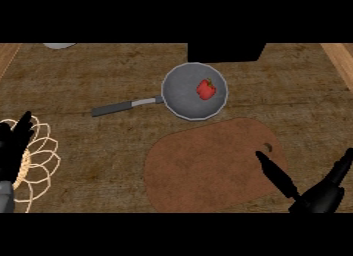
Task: Pick the bell pepper from the cutting board and place it in the pan
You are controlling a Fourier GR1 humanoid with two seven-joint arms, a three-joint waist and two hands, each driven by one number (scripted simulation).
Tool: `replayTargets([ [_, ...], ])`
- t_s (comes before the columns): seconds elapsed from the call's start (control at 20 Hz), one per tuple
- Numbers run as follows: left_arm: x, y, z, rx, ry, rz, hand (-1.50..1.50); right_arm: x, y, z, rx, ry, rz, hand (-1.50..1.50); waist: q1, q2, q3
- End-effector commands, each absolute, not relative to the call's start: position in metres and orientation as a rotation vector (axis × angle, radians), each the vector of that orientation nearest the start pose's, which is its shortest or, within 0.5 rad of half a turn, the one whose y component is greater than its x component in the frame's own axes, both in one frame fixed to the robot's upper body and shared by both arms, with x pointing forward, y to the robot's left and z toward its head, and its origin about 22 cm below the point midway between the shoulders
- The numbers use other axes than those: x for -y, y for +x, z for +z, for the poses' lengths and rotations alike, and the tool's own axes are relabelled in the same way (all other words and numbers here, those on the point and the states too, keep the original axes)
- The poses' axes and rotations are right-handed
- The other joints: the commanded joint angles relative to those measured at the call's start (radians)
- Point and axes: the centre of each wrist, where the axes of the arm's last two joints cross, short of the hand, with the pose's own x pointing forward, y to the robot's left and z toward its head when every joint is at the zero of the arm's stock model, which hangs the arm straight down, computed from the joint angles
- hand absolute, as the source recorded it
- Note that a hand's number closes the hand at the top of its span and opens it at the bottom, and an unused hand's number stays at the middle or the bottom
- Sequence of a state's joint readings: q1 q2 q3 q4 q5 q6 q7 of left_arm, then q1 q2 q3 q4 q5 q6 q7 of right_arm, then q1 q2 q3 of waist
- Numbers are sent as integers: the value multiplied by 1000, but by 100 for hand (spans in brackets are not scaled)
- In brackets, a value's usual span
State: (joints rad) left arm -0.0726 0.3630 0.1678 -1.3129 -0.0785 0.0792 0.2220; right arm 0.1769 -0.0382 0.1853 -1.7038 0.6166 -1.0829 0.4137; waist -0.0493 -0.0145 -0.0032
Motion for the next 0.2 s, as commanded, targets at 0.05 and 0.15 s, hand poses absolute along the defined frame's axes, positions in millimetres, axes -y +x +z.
replayTargets([
  [0.05, -362, 262, 17, 1189, 512, -61, 0, 212, 118, 27, 1366, -1081, -474, -150, 15, 6, 2],
  [0.15, -372, 250, 18, 1190, 524, -77, 0, 220, 96, 50, 1371, -1080, -499, -150, 24, 7, 2],
])
